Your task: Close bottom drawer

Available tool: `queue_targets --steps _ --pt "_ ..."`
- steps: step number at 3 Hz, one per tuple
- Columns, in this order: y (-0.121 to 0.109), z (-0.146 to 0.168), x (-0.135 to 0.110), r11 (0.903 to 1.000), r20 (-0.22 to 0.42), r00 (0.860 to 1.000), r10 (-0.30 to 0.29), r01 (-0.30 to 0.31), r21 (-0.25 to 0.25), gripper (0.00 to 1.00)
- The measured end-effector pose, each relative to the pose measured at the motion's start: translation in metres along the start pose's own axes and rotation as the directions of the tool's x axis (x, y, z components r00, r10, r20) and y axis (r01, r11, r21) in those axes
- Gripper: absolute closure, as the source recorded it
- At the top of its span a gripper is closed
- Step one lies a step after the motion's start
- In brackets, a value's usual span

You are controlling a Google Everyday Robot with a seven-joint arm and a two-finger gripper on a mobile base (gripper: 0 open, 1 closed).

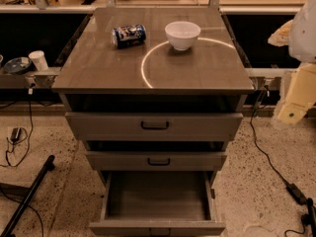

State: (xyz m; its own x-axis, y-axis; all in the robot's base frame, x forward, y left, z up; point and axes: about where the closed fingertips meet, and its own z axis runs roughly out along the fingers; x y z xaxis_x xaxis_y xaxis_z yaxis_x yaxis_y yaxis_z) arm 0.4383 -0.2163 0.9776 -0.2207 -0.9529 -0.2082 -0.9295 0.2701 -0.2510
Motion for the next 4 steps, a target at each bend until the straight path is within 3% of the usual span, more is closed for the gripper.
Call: queue_targets --steps 2,4 --pt "0.007 0.002 0.009 0.9997 0.002 1.0 0.026 -0.026 0.001 0.0" --pt "0.027 0.027 0.026 0.9989 0.004 0.999 0.046 -0.046 -0.011 0.0"
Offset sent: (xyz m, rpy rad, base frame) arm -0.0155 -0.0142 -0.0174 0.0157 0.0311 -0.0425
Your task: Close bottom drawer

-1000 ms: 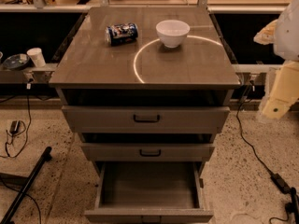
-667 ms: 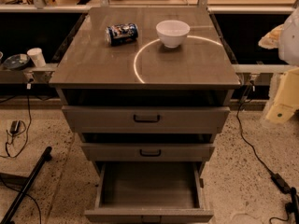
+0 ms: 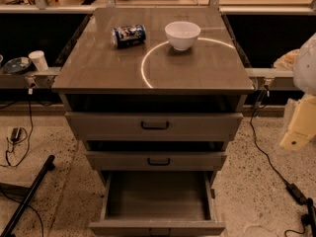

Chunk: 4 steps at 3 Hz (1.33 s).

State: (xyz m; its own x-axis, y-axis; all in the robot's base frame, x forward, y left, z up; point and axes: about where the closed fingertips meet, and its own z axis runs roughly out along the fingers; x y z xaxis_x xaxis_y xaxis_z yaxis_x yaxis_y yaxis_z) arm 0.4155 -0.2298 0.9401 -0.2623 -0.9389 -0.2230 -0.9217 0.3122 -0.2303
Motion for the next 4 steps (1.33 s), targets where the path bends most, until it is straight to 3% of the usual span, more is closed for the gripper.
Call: queue_targets --steps 4 --pt "0.041 0.065 0.018 0.9998 0.009 1.0 0.017 -0.017 -0.008 0.0"
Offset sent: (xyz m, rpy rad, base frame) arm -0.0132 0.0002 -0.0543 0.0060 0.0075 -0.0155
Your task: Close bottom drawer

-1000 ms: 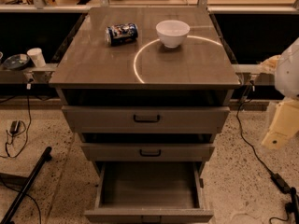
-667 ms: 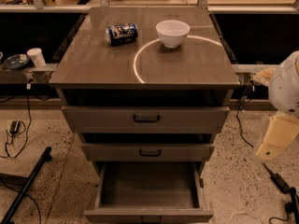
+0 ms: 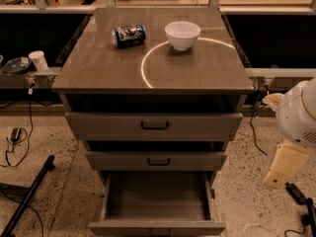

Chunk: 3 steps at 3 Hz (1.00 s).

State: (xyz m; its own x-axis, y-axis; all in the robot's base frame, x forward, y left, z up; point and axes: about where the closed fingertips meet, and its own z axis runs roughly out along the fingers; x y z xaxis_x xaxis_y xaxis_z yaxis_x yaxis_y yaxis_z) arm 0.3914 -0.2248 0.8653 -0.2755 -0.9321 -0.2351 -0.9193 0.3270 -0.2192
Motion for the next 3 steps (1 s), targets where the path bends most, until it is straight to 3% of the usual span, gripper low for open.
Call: queue_targets --steps 3 --pt "0.026 0.037 0.011 0.9991 0.011 1.0 0.025 -0.025 -0.034 0.0"
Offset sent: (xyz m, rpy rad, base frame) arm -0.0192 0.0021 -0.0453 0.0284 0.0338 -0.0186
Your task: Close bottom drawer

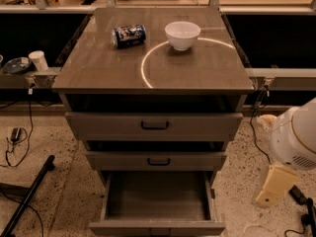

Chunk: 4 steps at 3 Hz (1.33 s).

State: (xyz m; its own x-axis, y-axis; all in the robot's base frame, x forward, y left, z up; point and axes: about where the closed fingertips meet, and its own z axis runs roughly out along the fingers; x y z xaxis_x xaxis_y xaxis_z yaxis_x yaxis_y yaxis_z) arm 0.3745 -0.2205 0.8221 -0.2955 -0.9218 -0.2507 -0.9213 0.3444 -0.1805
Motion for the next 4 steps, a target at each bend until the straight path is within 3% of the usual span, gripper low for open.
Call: queue_targets --steps 4 --pt "0.029 0.057 0.012 0.9977 -0.009 1.0 0.022 -0.023 -0.064 0.0"
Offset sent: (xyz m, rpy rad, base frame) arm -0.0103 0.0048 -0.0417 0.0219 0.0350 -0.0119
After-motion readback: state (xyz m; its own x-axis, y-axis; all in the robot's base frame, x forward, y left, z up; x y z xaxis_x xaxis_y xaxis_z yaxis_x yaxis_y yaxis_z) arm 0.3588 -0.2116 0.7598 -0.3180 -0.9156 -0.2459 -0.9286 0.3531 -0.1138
